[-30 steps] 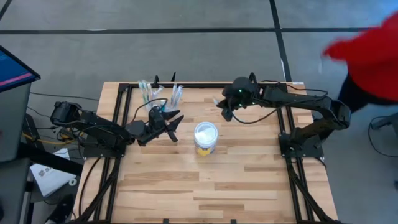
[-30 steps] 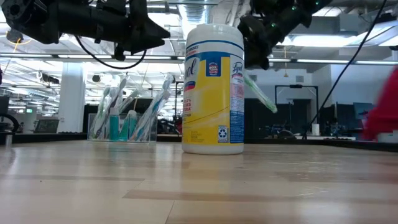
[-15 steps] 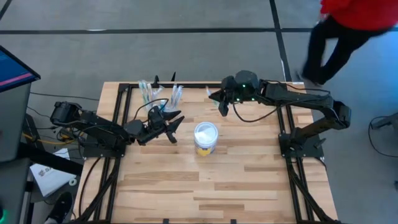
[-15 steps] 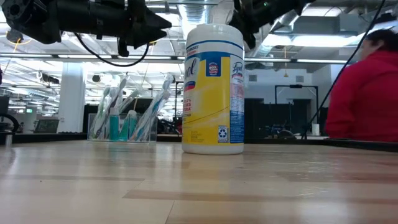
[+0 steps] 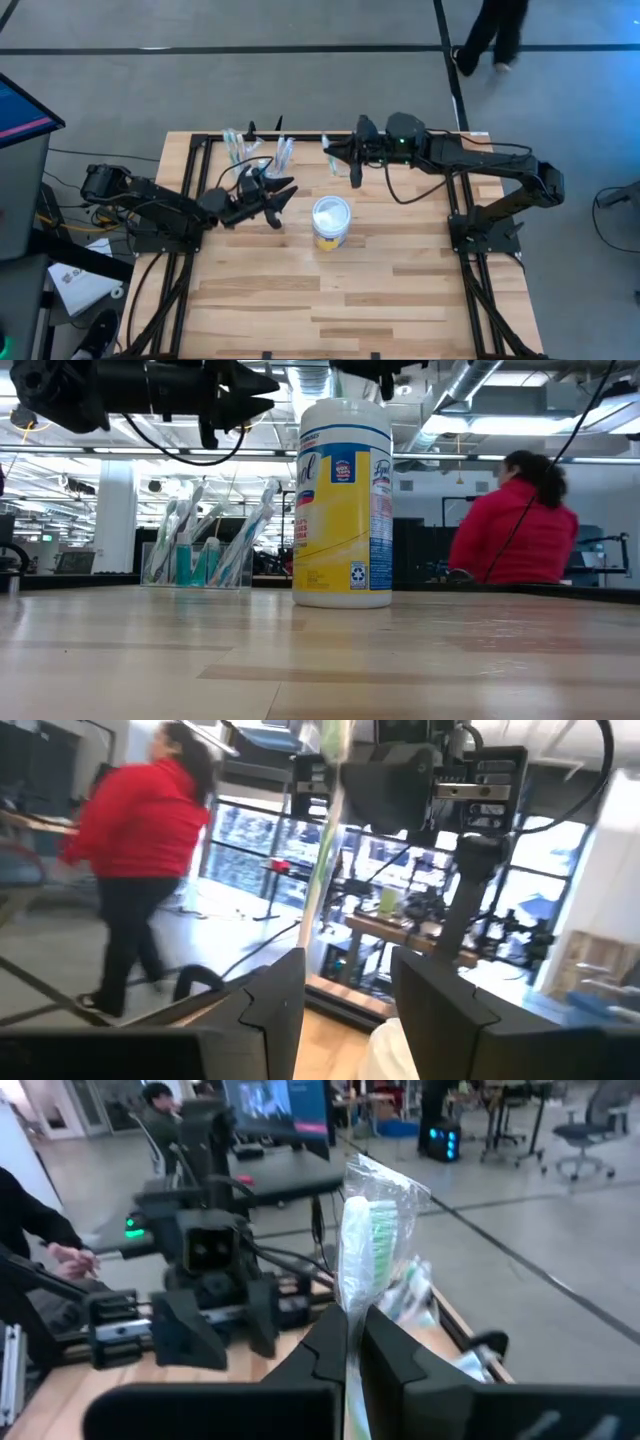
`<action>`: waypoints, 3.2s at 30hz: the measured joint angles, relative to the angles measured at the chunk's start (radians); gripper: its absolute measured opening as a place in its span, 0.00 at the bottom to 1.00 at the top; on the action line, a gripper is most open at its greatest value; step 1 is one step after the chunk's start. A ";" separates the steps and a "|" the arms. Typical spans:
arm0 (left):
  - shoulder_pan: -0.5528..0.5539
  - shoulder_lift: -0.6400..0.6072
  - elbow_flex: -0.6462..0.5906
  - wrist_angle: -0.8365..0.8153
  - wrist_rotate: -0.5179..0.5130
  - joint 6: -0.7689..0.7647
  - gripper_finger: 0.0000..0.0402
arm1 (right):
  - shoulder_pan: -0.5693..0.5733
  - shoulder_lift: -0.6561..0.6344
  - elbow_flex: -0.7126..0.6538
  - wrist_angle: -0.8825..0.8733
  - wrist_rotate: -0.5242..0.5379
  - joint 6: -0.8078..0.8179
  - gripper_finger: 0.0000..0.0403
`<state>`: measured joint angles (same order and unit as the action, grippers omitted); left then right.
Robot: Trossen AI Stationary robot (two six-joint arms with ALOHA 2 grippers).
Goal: Pick & Place toothbrushing station
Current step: Put the green toothbrush into the white organizer
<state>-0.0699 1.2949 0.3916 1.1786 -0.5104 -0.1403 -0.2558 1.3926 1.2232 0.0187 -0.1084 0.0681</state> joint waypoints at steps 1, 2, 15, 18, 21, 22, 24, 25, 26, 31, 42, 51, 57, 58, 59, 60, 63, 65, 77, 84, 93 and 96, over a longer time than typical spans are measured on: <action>0.009 0.000 0.000 0.000 0.020 -0.014 0.36 | 0.005 0.000 0.000 0.011 0.000 0.000 0.01; 0.017 0.000 0.000 0.000 0.034 -0.023 0.36 | 0.011 0.001 0.000 0.023 0.000 -0.001 0.01; 0.033 0.000 0.019 0.042 0.149 -0.034 0.36 | 0.080 0.003 0.000 0.088 0.000 -0.019 0.01; 0.033 0.008 0.051 0.044 0.175 -0.023 0.36 | 0.104 0.003 0.000 0.088 0.000 -0.018 0.02; 0.033 0.030 0.082 0.037 0.177 -0.005 0.35 | 0.128 0.003 0.000 0.090 0.000 -0.021 0.02; 0.033 0.042 0.094 0.037 0.177 0.001 0.35 | 0.135 0.003 0.000 0.092 0.000 -0.021 0.02; 0.033 0.068 0.116 0.033 0.177 0.002 0.34 | 0.150 0.003 0.000 0.096 0.000 -0.024 0.02; 0.033 0.081 0.127 0.033 0.178 0.002 0.34 | 0.154 0.003 0.000 0.095 0.000 -0.024 0.02; 0.033 0.096 0.140 0.034 0.183 0.003 0.33 | 0.158 0.003 0.000 0.095 0.001 -0.024 0.02; 0.033 0.138 0.193 0.035 0.234 0.005 0.32 | 0.161 0.003 0.000 0.094 0.001 -0.024 0.02; 0.030 0.208 0.271 0.031 0.230 0.122 0.32 | 0.164 0.003 0.000 0.093 0.002 -0.027 0.02; 0.033 0.210 0.286 0.011 0.223 0.163 0.32 | 0.164 0.003 -0.001 0.087 0.002 -0.027 0.02; 0.040 0.210 0.286 0.011 0.196 0.170 0.32 | 0.164 0.003 -0.001 0.090 0.002 -0.027 0.02; 0.042 0.210 0.286 0.011 0.196 0.170 0.32 | 0.164 0.004 -0.001 0.090 0.002 -0.027 0.02; 0.045 0.210 0.287 0.010 0.196 0.170 0.32 | 0.164 0.012 -0.001 0.096 0.002 -0.027 0.02; 0.048 0.210 0.291 0.010 0.196 0.170 0.32 | 0.164 0.022 0.000 0.111 0.002 -0.026 0.02; 0.052 0.221 0.315 0.016 0.196 0.170 0.32 | 0.164 0.037 -0.004 0.104 0.002 -0.026 0.02; 0.052 0.224 0.316 0.006 0.196 0.185 0.32 | 0.164 0.054 0.001 0.115 0.002 -0.026 0.02; 0.052 0.224 0.317 -0.012 0.196 0.213 0.23 | 0.164 0.055 -0.001 0.109 0.001 -0.026 0.02; 0.052 0.224 0.317 -0.012 0.196 0.214 0.14 | 0.163 0.055 -0.001 0.107 0.001 -0.025 0.02; 0.052 0.224 0.316 -0.013 0.201 0.214 0.05 | 0.163 0.055 -0.001 0.106 0.001 -0.020 0.05; 0.050 0.224 0.316 -0.013 0.192 0.198 0.07 | 0.162 0.055 -0.001 0.105 0.001 -0.026 0.08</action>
<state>-0.0195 1.5188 0.7078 1.1656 -0.3185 0.0578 -0.0936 1.4475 1.2221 0.1242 -0.1070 0.0423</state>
